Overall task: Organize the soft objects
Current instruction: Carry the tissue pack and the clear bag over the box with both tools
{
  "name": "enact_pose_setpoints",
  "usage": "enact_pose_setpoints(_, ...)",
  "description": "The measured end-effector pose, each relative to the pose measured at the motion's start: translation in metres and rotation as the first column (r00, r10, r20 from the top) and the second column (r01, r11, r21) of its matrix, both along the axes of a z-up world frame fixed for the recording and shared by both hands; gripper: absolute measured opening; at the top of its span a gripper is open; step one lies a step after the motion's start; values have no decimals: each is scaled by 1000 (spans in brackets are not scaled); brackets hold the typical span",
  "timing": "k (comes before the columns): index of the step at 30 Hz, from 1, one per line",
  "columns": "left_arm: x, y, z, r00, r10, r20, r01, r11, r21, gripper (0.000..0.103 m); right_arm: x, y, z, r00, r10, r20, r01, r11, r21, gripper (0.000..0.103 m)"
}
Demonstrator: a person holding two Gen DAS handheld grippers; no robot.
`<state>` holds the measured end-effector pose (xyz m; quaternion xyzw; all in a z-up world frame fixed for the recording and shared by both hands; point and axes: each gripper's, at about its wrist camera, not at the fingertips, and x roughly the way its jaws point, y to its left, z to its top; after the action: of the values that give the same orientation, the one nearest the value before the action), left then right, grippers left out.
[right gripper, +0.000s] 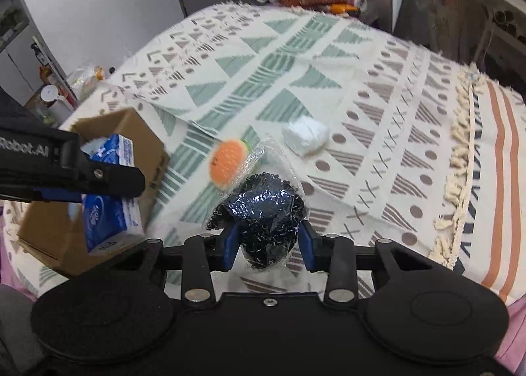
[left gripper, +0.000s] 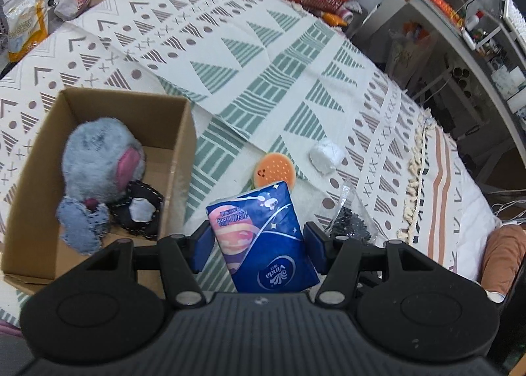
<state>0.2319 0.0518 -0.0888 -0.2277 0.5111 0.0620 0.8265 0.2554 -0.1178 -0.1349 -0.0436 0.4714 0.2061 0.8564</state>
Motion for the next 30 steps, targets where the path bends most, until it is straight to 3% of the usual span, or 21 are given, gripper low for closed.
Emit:
enact_pose_setpoints(16,-31,47,25,998,46,42,-46,999,-16,58,-23,57,50,989,133,63,-130,990,-48,37)
enact_pose_setpoints(30,-55,93,17,998,51,29,-51,999,-7,58,-45,108,55,969,245,26,-240,962,-130,37)
